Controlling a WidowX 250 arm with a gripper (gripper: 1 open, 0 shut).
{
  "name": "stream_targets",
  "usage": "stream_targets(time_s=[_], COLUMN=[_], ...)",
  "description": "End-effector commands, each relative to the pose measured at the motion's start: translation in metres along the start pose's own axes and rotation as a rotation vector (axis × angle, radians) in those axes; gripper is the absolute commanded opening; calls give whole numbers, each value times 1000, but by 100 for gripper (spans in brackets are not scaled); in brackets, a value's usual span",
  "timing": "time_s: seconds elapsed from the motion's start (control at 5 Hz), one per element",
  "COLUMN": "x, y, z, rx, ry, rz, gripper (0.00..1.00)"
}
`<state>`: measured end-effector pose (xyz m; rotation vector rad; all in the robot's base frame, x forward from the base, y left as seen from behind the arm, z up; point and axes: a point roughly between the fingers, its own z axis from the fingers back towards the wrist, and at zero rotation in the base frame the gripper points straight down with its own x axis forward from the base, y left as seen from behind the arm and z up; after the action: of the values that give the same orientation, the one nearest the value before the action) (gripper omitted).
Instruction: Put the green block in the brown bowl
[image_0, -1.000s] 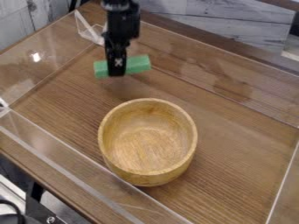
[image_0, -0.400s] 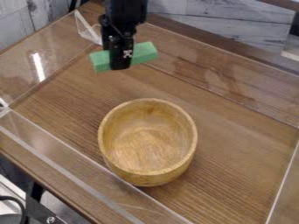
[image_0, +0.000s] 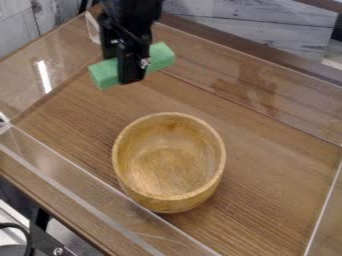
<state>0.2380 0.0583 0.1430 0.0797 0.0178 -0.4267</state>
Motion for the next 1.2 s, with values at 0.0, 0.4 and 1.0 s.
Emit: stream_targets(time_s=[0.0,0.4,1.0], x=[-9,-20,-14], y=[-7,-34,-83], z=[6,18,8], rx=[30,37,44], ry=[-38,-51,-59], rz=[28,100,299], gripper=[0,0,0])
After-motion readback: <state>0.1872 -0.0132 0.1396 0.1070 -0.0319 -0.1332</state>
